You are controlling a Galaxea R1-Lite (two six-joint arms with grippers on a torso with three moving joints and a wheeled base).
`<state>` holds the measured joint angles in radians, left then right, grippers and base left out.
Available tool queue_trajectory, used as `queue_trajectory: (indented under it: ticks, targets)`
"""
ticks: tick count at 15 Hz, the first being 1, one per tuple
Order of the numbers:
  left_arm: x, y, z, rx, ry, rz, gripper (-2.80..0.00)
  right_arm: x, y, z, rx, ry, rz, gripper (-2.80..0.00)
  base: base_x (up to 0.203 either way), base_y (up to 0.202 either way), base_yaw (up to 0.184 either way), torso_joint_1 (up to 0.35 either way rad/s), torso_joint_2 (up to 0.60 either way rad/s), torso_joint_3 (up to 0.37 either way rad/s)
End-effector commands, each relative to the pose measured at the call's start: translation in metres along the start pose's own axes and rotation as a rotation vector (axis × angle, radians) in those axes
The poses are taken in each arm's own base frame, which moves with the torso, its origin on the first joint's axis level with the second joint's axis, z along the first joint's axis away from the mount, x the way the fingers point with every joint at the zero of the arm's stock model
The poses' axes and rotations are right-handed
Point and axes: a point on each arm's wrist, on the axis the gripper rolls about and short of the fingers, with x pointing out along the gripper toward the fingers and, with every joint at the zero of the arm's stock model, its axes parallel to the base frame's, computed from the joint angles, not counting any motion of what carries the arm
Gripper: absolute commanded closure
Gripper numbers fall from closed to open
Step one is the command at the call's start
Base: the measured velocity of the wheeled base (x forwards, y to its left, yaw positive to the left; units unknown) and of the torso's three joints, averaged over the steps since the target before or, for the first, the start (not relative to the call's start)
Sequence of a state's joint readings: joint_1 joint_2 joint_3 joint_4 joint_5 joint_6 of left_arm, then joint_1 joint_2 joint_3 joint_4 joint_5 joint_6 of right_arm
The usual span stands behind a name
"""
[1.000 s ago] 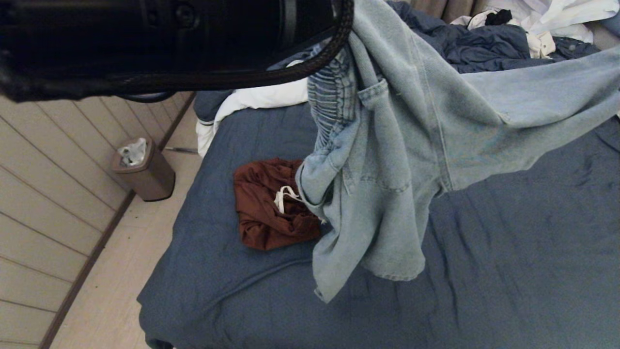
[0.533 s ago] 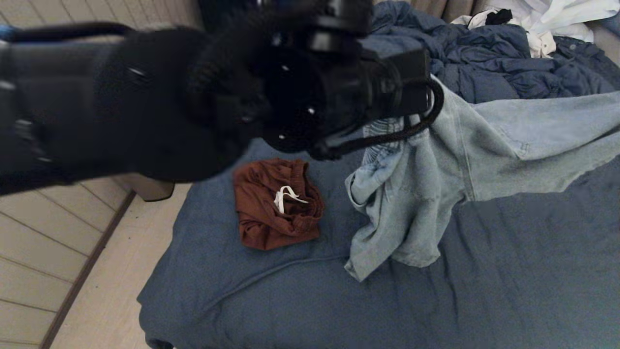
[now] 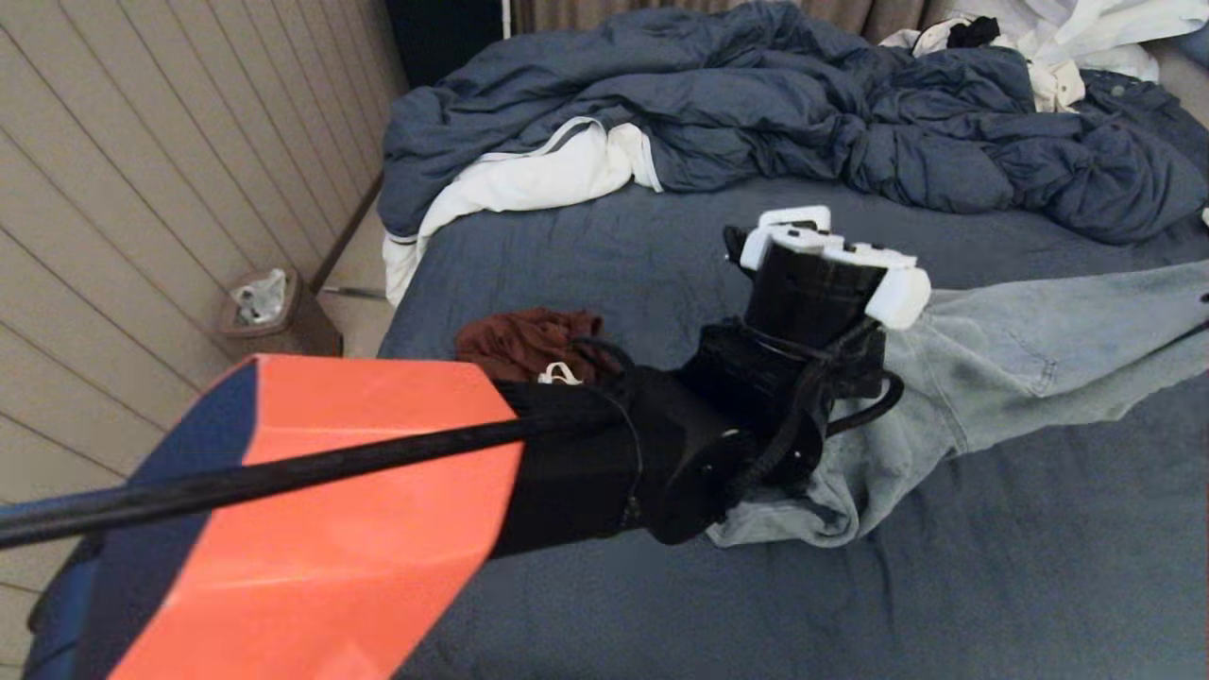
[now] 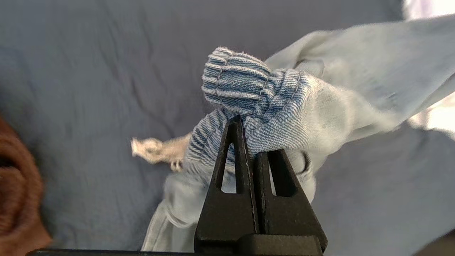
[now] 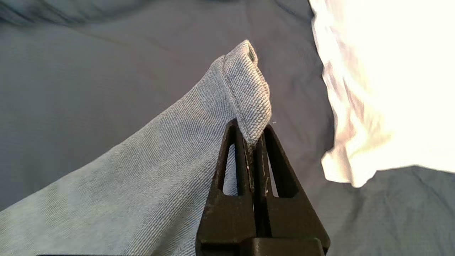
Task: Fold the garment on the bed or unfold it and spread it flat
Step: Unford the blue shorts
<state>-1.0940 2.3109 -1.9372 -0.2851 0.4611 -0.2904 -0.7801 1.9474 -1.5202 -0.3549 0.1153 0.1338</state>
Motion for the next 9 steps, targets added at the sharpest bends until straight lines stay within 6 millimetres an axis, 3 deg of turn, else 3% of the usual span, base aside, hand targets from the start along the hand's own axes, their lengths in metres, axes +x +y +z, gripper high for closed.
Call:
queue_trajectory:
  ticks: [1,7,8,9]
  targets:
    - [0.019,0.002,-0.044,0.033,0.066,0.018,0.0,0.036,-0.021,-0.052,0.001,0.107,-0.035,0.0,0.0,0.0,0.0,0.0,0.0,0.0]
    - [0.032,-0.002,-0.098,0.082,0.158,0.018,0.0,0.078,-0.049,-0.113,-0.037,0.138,-0.063,0.0,0.0,0.0,0.0,0.0,0.0,0.0]
    - [0.032,-0.002,-0.099,0.085,0.165,0.016,0.0,0.082,-0.05,-0.119,-0.037,0.148,-0.064,-2.8,0.0,0.0,0.0,0.0,0.0,0.0]
    - [0.032,-0.002,-0.1,0.086,0.167,0.016,0.0,0.084,-0.051,-0.125,-0.037,0.158,-0.063,-2.8,0.0,0.0,0.0,0.0,0.0,0.0]
